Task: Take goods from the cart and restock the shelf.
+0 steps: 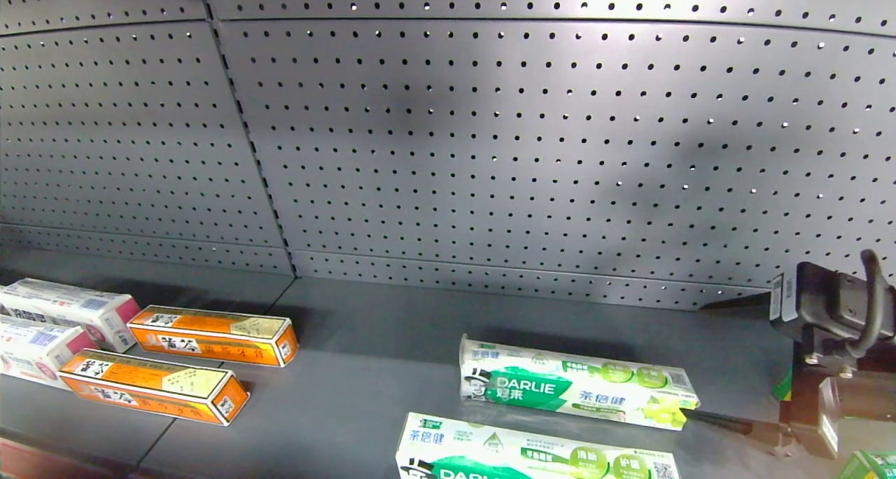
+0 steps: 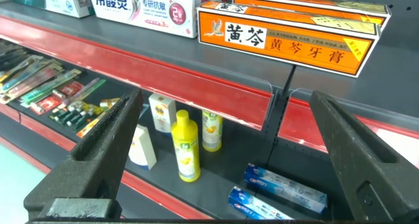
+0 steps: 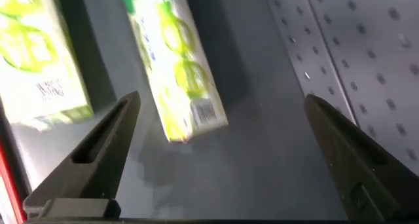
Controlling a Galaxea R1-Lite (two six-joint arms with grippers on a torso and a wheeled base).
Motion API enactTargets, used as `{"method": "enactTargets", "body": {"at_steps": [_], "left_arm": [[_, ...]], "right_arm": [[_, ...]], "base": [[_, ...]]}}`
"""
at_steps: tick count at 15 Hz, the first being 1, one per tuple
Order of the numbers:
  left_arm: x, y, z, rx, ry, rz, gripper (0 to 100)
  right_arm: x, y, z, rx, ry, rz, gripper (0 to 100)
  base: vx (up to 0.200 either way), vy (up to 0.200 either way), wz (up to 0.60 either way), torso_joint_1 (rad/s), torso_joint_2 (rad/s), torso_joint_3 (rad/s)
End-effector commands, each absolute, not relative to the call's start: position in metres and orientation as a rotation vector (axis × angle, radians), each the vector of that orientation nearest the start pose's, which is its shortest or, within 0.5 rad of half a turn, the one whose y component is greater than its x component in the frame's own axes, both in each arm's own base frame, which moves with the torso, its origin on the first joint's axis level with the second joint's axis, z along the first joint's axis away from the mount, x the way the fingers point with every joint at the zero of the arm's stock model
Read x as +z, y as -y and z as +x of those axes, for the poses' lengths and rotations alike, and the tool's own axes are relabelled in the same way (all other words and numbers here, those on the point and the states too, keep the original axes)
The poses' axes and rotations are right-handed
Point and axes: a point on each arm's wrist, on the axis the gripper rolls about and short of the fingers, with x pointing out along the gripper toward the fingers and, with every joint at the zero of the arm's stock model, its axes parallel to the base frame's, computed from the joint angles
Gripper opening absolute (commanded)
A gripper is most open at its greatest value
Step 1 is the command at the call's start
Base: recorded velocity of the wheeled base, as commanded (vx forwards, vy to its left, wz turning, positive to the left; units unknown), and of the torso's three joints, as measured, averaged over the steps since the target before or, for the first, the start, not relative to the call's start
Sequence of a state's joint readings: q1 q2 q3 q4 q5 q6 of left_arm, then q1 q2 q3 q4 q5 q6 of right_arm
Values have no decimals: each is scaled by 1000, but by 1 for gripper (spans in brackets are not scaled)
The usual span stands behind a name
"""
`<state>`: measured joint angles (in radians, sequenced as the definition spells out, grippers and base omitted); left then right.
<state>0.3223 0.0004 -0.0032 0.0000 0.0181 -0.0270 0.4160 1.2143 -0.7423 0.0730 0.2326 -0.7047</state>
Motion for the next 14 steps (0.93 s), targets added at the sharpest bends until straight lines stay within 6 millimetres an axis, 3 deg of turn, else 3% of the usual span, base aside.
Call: {"method": "enactTargets", "body": {"at_steps": [1,14], "left_arm": [[76,7,-22,340,8,-27,100],[76,7,-22,340,8,-27,100]], "right_arm": [[217,-67,151,767,-305,-709,100],[196,-43,142,637,-392,-692,100]], "base": [[0,0,0,0,0,0],[0,0,0,0,0,0]]}}
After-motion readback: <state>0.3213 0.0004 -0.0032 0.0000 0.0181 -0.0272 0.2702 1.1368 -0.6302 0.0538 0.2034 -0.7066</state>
